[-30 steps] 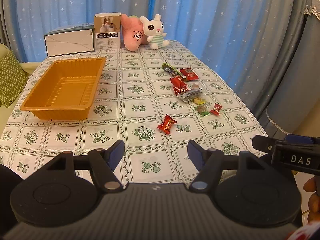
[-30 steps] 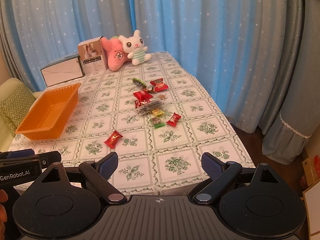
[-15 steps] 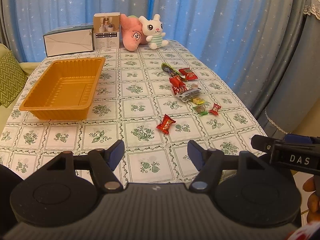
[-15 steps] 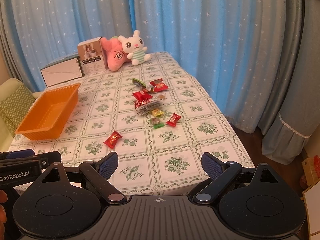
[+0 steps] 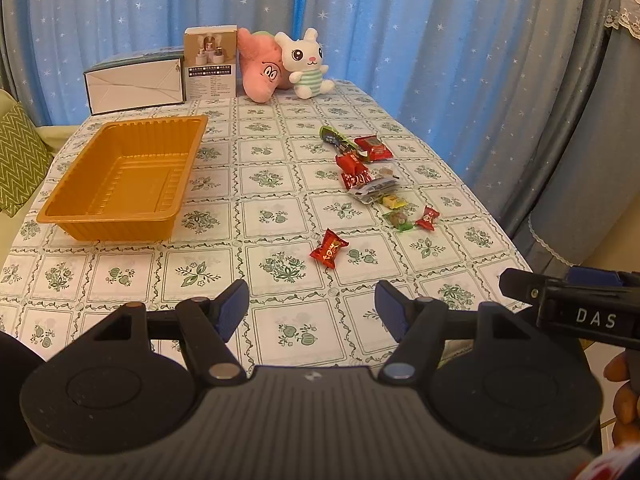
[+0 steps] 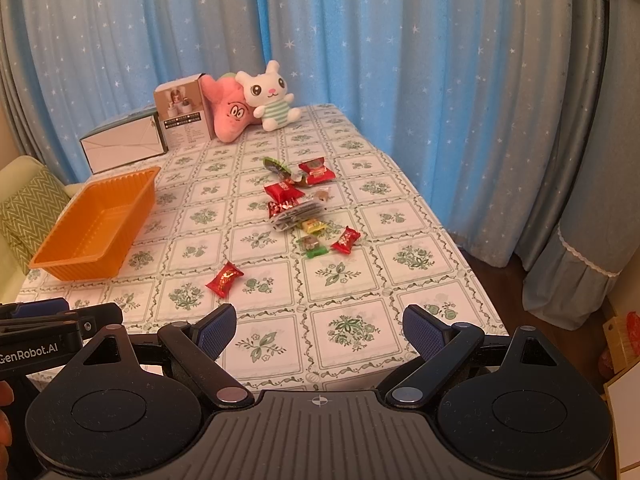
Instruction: Organize snacks
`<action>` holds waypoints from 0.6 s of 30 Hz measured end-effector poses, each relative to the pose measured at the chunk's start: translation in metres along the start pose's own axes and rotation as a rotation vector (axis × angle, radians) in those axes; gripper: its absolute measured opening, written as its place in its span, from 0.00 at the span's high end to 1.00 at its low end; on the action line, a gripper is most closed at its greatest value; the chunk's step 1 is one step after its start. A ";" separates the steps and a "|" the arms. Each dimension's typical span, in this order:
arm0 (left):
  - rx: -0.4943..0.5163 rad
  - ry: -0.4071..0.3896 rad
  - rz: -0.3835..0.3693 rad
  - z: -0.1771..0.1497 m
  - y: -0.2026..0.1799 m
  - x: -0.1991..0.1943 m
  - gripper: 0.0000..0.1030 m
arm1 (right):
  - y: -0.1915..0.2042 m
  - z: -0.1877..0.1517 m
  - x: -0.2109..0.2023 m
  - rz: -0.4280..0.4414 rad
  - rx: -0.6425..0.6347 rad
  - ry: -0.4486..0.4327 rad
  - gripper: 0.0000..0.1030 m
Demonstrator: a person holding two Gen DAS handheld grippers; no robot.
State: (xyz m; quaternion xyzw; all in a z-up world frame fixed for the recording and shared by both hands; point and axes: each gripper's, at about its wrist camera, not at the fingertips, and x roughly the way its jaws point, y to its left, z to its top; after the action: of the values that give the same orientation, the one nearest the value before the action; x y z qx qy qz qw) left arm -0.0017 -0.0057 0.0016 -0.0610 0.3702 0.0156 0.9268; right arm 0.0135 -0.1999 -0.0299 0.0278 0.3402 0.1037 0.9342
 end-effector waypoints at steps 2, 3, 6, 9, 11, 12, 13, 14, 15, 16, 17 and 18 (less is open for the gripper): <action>0.002 0.001 -0.002 0.000 -0.001 0.000 0.35 | 0.000 0.000 0.000 0.000 0.001 0.000 0.12; 0.004 0.001 -0.002 0.001 -0.002 0.000 0.35 | 0.000 0.000 0.000 0.000 0.001 0.000 0.12; 0.003 0.001 -0.001 0.001 -0.002 0.001 0.35 | 0.000 0.000 0.000 -0.001 -0.001 0.000 0.12; 0.002 0.001 -0.001 0.001 -0.002 0.001 0.35 | -0.001 0.001 0.000 0.000 0.000 0.000 0.12; 0.003 0.001 -0.002 0.001 -0.003 0.000 0.35 | -0.001 0.001 0.001 -0.001 -0.002 0.000 0.12; 0.004 0.001 -0.002 0.001 -0.003 0.000 0.35 | -0.001 0.001 0.000 0.000 -0.001 0.000 0.12; 0.003 0.001 -0.002 0.001 -0.003 0.000 0.35 | -0.001 0.001 0.001 0.000 -0.001 0.000 0.12; 0.003 0.001 -0.002 0.001 -0.003 0.000 0.35 | -0.001 0.001 0.000 0.000 -0.001 0.000 0.12; 0.003 0.001 -0.002 0.001 -0.003 0.000 0.35 | -0.001 0.000 0.000 -0.001 -0.002 0.000 0.12; 0.003 0.001 -0.002 0.001 -0.003 0.001 0.35 | -0.001 0.000 0.000 -0.001 -0.002 0.000 0.12; 0.003 0.002 -0.002 0.001 -0.003 0.001 0.35 | -0.001 0.000 0.000 -0.001 -0.001 0.000 0.12; 0.003 0.002 -0.002 0.001 -0.003 0.001 0.35 | -0.001 0.000 0.001 -0.001 -0.001 0.000 0.12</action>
State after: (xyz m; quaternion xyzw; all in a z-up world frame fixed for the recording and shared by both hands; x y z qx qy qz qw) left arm -0.0003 -0.0086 0.0024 -0.0600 0.3709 0.0141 0.9266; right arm 0.0143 -0.2006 -0.0301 0.0271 0.3400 0.1033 0.9343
